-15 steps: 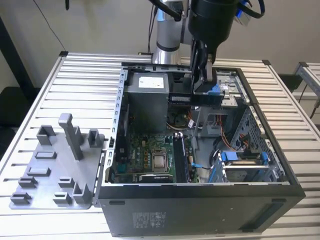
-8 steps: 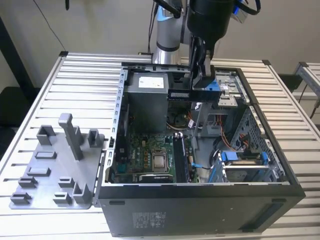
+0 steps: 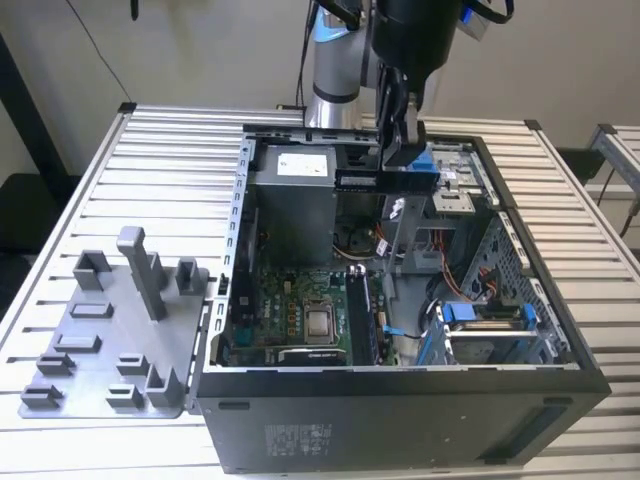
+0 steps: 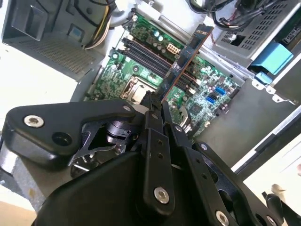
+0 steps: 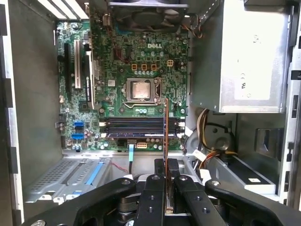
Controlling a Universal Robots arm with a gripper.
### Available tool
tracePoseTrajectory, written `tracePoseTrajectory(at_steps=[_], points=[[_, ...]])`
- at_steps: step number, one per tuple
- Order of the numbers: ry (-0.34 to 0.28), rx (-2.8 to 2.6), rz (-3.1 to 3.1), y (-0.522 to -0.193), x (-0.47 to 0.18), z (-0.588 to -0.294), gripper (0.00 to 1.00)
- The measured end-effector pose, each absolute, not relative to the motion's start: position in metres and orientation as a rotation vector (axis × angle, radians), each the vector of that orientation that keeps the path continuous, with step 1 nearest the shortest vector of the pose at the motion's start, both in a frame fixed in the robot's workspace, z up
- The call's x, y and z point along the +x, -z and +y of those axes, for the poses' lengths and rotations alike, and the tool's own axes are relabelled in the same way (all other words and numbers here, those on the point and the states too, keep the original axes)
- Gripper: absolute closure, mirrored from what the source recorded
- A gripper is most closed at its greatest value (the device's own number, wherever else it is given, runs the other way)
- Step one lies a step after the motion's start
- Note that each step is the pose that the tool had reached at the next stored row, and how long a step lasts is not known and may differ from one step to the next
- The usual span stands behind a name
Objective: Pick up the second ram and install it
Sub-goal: 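Pick up the second ram and move it above second insertion slot, then insert the second ram into the second slot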
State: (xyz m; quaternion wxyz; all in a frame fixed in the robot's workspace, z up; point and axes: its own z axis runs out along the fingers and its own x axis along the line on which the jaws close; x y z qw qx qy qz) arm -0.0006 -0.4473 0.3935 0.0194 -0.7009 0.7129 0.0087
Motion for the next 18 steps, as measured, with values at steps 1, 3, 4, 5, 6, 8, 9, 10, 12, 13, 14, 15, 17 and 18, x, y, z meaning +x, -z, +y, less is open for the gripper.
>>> tracePoseTrajectory(at_steps=[1,3,4,5,6,8,9,10,12,13,14,15,17,18], points=[[-0.028,-2.175,2.212,-0.3935,-0.0006,-0.4457,0.86],[-0.029,-2.175,2.212,-0.3934,-0.0006,-0.4429,0.86],[-0.029,-2.174,2.211,-0.3934,-0.0006,-0.4415,0.86],[-0.029,-2.174,2.211,-0.3934,-0.0006,-0.4402,0.86],[-0.030,-2.174,2.211,-0.3934,-0.0006,-0.4391,0.86],[-0.030,-2.174,2.211,-0.3934,-0.0005,-0.4383,0.86],[-0.030,-2.174,2.211,-0.3934,-0.0005,-0.4383,0.86],[-0.030,-2.174,2.211,-0.3934,-0.0006,-0.4383,0.86],[-0.030,-2.174,2.211,-0.3934,-0.0006,-0.4376,0.86],[-0.030,-2.174,2.211,-0.3934,-0.0006,-0.4376,0.86],[-0.030,-2.174,2.211,-0.3934,-0.0006,-0.4376,0.86],[-0.030,-2.174,2.211,-0.3934,-0.0006,-0.4375,0.86],[-0.030,-2.174,2.211,-0.3933,-0.0006,-0.4374,0.86],[-0.030,-2.174,2.211,-0.3934,-0.0006,-0.4374,0.86]])
